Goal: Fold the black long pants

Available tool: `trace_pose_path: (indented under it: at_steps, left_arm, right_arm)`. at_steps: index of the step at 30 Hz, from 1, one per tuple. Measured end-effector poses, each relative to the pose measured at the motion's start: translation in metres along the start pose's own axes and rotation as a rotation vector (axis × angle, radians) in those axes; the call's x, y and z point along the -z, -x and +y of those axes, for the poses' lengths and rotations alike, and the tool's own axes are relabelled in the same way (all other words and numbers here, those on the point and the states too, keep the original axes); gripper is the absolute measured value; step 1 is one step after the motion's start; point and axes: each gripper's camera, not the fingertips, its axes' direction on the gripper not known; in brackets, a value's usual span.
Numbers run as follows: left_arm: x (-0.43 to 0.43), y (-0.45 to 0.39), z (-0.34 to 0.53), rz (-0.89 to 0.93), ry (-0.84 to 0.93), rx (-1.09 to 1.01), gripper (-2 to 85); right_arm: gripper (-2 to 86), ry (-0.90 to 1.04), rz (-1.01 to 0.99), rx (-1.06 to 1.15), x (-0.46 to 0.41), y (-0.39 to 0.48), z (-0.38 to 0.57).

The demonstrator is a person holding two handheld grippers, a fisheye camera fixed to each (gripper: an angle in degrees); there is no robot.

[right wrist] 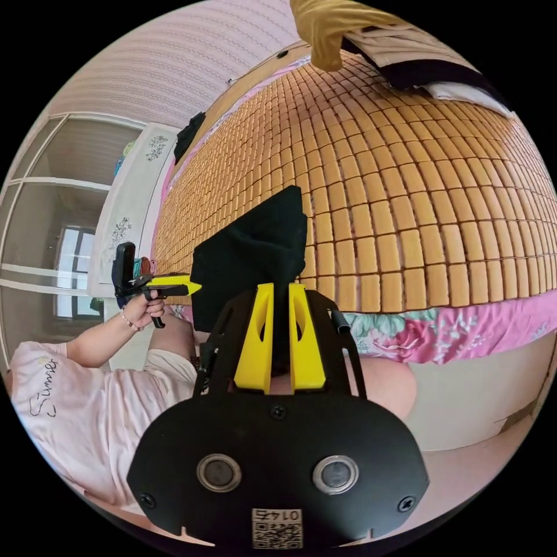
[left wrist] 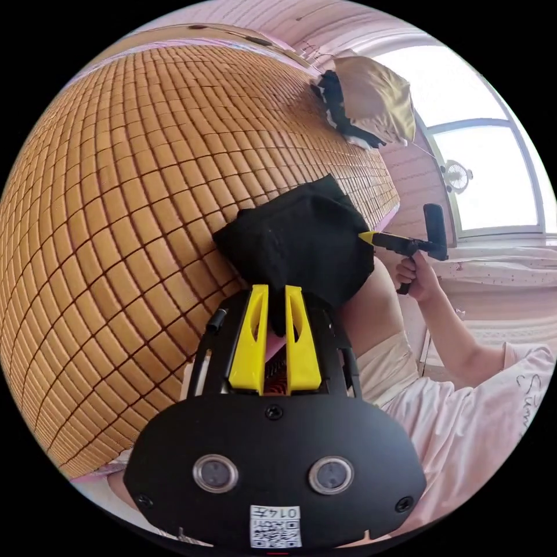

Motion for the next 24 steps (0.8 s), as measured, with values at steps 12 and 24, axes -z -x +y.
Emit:
trace_pose_path:
  at_steps: [12, 24]
  left_arm:
    - [-0.135, -0.198, -0.163, 0.160, 0.083, -0.379, 6.9]
    - [-0.030, -0.081, 0.041, 0.047, 0.000, -0.404, 5.1]
  right_arm:
    - [5.8, -0.043, 0.859, -0.324, 0.209, -0.107, -0.036]
    - [3.9, -0.234, 0.713, -0.065, 0.122, 0.063, 0.039]
